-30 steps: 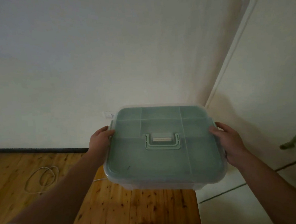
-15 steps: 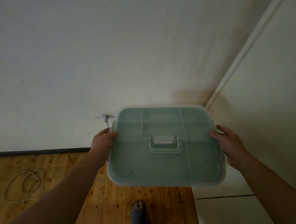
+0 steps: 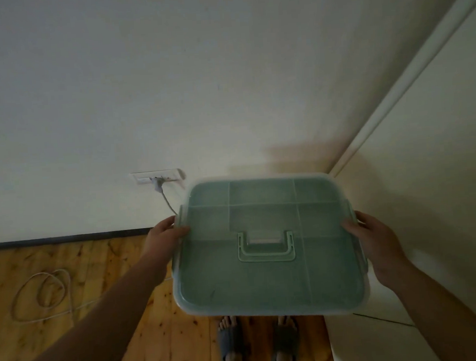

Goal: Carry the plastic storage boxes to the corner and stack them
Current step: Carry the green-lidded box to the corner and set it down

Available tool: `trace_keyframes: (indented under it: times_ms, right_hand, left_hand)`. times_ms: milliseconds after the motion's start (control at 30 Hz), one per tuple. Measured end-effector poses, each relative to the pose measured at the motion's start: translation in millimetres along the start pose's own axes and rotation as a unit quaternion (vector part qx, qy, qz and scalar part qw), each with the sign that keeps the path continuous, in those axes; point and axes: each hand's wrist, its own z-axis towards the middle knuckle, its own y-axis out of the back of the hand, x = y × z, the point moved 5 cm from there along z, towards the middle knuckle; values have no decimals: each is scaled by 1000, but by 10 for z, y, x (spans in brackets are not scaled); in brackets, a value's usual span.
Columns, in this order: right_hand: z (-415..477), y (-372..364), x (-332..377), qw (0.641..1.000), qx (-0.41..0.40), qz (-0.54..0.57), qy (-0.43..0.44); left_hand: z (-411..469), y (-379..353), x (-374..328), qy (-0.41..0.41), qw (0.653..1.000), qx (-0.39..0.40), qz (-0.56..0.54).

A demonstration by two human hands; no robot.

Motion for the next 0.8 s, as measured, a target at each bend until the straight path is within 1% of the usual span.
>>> trace_keyframes:
  times_ms: [167,333,500,633,800]
  right_hand:
    - [296,-77,-334,1000,10,4,-20]
    - [682,-234,-661,1000,19,-2,-24]
    - [1073,-392,-1078,1000,12,-3,-28]
    - [1305,-517,-1407,999,20,5,-33]
    - [1546,-656,-1807,999,21,16,-45]
  left_hand:
    - [268,-162,206,-7,1000,4,19]
    - [618,-387,473,-5,1000,-5,3]
    - [1060,-518,909,10,1000,-26,5]
    - [1350,-662,1209,5,999,-23,30]
    - [1680,-829,1561,24,999,-24,39]
